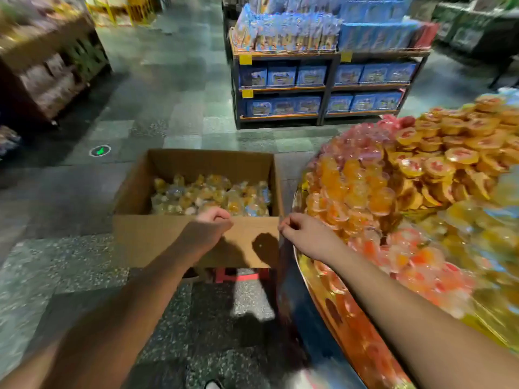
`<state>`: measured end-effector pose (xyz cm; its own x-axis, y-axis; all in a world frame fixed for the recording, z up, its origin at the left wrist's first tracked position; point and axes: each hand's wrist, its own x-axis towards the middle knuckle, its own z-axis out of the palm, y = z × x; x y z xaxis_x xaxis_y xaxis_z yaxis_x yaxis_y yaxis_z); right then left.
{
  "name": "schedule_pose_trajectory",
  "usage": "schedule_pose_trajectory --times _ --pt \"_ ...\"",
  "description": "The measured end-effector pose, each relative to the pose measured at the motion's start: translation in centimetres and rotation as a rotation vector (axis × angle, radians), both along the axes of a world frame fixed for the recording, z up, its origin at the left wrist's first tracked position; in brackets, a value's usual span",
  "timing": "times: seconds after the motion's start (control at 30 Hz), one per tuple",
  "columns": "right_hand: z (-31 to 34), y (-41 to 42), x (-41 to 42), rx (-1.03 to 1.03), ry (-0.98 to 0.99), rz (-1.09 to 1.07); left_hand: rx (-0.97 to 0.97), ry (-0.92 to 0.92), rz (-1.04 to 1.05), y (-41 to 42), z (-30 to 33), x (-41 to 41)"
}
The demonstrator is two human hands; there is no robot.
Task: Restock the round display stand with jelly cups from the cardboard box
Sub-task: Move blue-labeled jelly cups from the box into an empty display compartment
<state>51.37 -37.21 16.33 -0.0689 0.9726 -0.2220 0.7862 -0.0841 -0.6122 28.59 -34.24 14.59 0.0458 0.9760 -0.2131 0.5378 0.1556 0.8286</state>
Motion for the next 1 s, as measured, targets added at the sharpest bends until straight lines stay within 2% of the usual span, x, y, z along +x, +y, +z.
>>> schedule_pose_trajectory --times 0.07,0.17,0.37,0.6,0.8,1.0 --pt "-1.2 2.7 -4.0 -0.033 -0.029 0.023 -0.075 0.104 -0.012 1.3 -0.7 -4.3" --pt "-3.8 6.2 -8.9 -0.076 -0.024 0.050 -0.066 0.236 -0.011 3.6 -1.9 -9.5" --pt "-9.4 11.4 -13.4 -0.185 -0.100 0.066 -0.216 0.173 0.025 8.7 -6.0 -15.3" --pt "-13.7 18.0 -13.1 -0.289 -0.141 0.053 -0.247 0.207 0.006 15.2 -9.1 -16.4" --pt "-17.5 26.7 -12.8 -0.300 -0.172 0.048 -0.309 0.233 0.011 24.2 -12.2 -16.7" --pt "-21.8 36.2 -13.5 -0.354 -0.350 0.197 -0.408 0.378 0.026 33.7 -17.4 -17.1"
